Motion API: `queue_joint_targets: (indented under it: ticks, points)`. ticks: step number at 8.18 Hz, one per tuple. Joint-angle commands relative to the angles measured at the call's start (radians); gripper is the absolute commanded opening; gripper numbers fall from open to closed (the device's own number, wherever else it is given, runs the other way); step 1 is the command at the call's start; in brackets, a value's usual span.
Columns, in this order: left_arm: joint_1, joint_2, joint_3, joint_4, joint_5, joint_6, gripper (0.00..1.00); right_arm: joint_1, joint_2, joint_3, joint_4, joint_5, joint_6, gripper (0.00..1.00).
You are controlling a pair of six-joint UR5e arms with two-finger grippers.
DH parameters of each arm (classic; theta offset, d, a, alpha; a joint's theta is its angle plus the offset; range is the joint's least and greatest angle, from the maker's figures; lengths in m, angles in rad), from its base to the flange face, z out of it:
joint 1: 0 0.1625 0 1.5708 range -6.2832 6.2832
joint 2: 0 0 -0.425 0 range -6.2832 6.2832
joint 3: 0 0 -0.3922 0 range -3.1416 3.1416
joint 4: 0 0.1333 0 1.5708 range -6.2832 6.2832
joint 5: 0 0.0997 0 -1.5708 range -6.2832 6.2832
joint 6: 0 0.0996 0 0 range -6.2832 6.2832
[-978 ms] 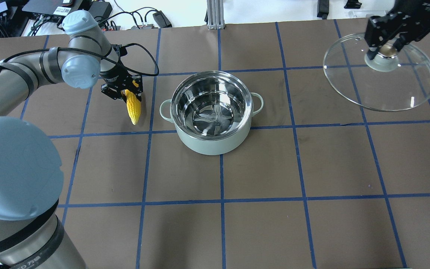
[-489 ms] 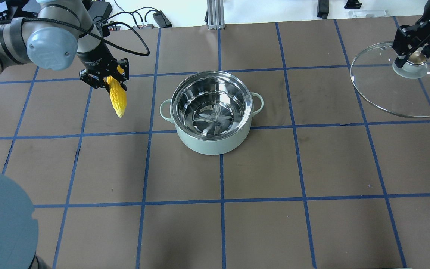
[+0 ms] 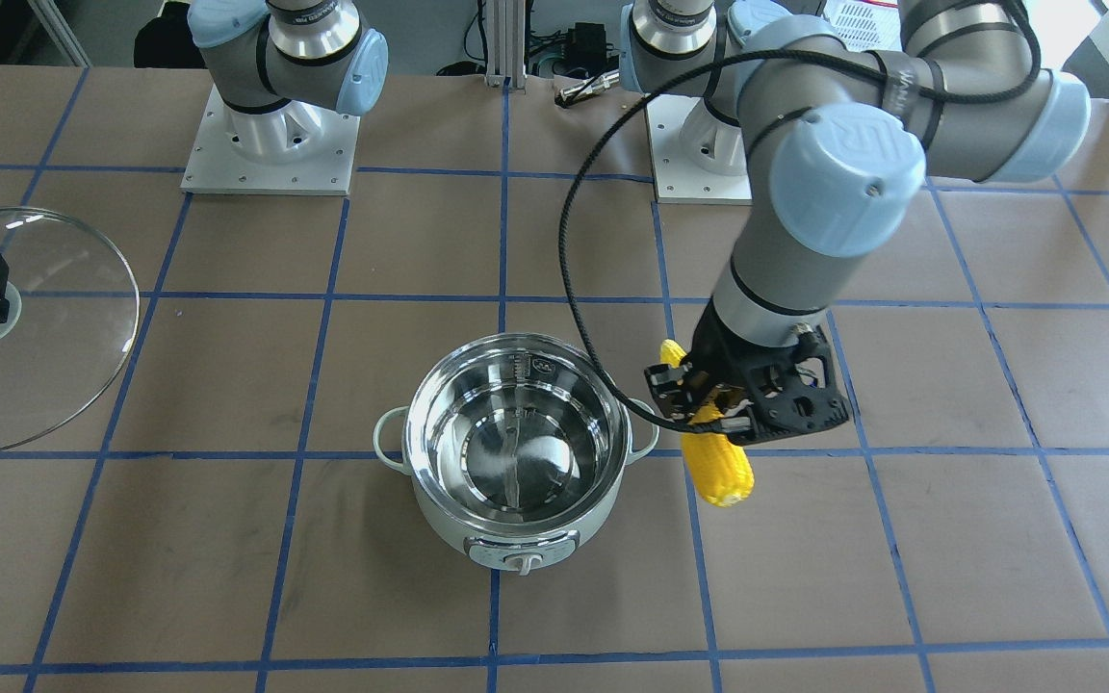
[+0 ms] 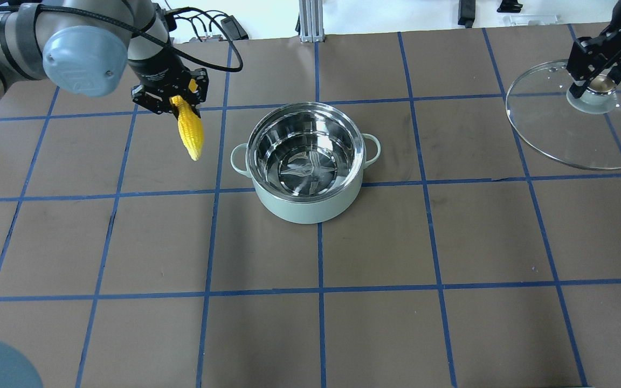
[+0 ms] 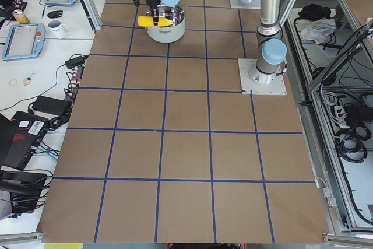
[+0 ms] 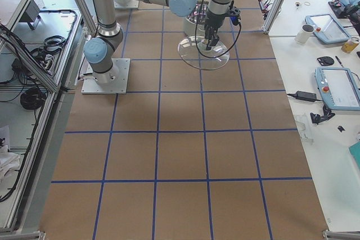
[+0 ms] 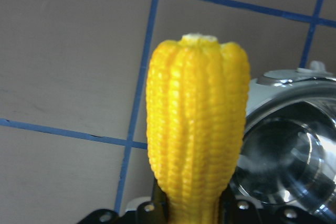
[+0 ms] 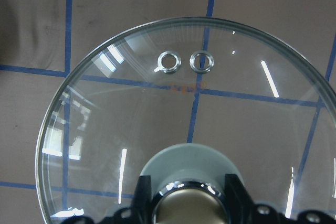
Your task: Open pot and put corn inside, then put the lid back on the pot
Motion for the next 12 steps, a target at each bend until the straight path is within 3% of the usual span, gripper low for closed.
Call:
queue_joint_targets:
  ticks: [1, 4, 7, 10, 11, 12]
  points:
    - [-0.187, 0.0, 0.013, 0.059, 0.001, -0.017, 0.0, 0.0, -0.001, 0.002, -0.003, 0.001, -0.002, 0.0]
    - [-0.261, -0.071, -0.004, 0.08, -0.035, -0.057, 0.0, 0.0, -0.001, 0.004, -0.003, 0.004, 0.001, 0.0]
    - [-0.261, -0.167, -0.015, 0.093, -0.034, -0.057, 0.0, 0.0, -0.001, 0.004, -0.003, 0.005, -0.006, 0.0]
    - [-0.26, -0.197, -0.016, 0.095, -0.034, -0.057, 0.0, 0.0, -0.001, 0.004, -0.003, 0.005, -0.006, 0.0]
    - [-0.26, -0.212, -0.016, 0.095, -0.031, -0.057, 0.1, 0.0, -0.002, 0.004, -0.007, 0.007, -0.007, 0.0]
    - [-0.26, -0.23, -0.015, 0.096, -0.031, -0.055, 0.33, 0.0, -0.002, 0.004, -0.016, 0.013, -0.007, 0.0]
